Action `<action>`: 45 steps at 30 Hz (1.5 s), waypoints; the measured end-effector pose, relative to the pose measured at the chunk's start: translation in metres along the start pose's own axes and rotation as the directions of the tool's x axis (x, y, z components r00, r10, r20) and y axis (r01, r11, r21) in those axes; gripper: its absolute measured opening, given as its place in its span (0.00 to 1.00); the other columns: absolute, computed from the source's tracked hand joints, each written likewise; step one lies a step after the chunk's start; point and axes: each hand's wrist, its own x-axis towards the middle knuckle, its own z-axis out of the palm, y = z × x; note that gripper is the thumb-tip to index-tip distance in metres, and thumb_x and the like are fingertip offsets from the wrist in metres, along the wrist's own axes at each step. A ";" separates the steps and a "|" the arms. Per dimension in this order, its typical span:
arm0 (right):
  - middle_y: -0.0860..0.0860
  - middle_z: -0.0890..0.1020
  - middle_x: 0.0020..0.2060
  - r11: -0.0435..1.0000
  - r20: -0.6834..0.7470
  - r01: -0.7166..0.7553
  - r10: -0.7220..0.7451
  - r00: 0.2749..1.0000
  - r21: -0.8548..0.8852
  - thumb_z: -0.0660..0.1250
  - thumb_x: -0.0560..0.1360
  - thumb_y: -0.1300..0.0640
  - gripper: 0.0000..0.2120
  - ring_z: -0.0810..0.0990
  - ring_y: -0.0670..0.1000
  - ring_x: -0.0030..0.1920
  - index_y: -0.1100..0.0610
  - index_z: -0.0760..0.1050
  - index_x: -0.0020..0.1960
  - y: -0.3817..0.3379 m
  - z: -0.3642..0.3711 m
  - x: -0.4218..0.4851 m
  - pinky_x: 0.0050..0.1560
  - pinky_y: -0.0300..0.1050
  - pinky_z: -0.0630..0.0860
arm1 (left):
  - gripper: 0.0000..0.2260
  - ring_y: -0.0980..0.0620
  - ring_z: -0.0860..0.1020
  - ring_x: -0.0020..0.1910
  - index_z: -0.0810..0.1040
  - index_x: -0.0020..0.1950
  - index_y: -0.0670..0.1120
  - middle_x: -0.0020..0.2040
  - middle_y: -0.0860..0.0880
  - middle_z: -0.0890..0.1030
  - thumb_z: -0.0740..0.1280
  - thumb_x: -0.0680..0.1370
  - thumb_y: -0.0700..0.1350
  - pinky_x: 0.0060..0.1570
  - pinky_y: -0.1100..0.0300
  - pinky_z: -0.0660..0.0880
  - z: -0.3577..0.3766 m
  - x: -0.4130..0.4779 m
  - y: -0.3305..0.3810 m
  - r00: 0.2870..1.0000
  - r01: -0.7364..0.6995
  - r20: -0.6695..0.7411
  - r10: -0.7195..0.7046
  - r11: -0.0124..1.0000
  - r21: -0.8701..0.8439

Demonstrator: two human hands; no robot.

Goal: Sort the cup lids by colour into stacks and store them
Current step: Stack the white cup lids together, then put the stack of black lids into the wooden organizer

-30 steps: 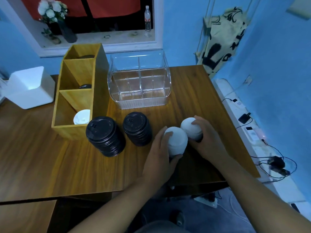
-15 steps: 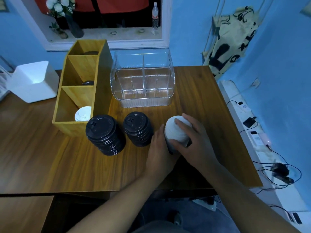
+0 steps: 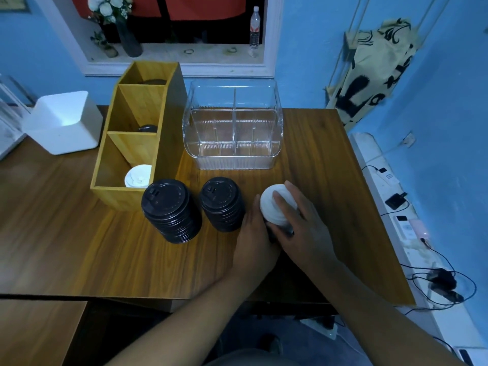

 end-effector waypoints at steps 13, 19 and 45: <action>0.55 0.62 0.79 0.998 0.087 0.026 -0.021 0.996 -0.057 0.69 0.75 0.39 0.38 0.65 0.59 0.75 0.52 0.61 0.79 -0.006 -0.007 0.015 0.68 0.63 0.73 | 0.17 0.58 0.73 0.63 0.77 0.63 0.50 0.61 0.58 0.75 0.75 0.75 0.46 0.63 0.59 0.72 -0.078 -0.095 -0.017 0.997 -0.080 -0.001 0.081 0.985 0.151; 0.54 0.67 0.76 0.982 0.016 0.088 -0.087 0.996 -0.167 0.62 0.75 0.35 0.34 0.65 0.60 0.76 0.52 0.67 0.75 -0.035 -0.020 0.030 0.73 0.70 0.61 | 0.19 0.54 0.71 0.52 0.73 0.55 0.47 0.51 0.54 0.71 0.80 0.71 0.43 0.53 0.62 0.68 -0.125 -0.100 -0.056 0.946 0.144 -0.322 -0.040 0.941 0.307; 0.48 0.71 0.74 0.959 0.251 0.273 -0.247 0.936 -0.075 0.61 0.78 0.37 0.30 0.72 0.51 0.71 0.47 0.65 0.77 -0.162 0.025 0.103 0.76 0.63 0.60 | 0.34 0.64 0.73 0.51 0.69 0.66 0.60 0.54 0.67 0.75 0.79 0.64 0.64 0.54 0.62 0.74 -0.202 -0.035 -0.083 0.983 0.155 -0.136 -0.127 0.963 0.220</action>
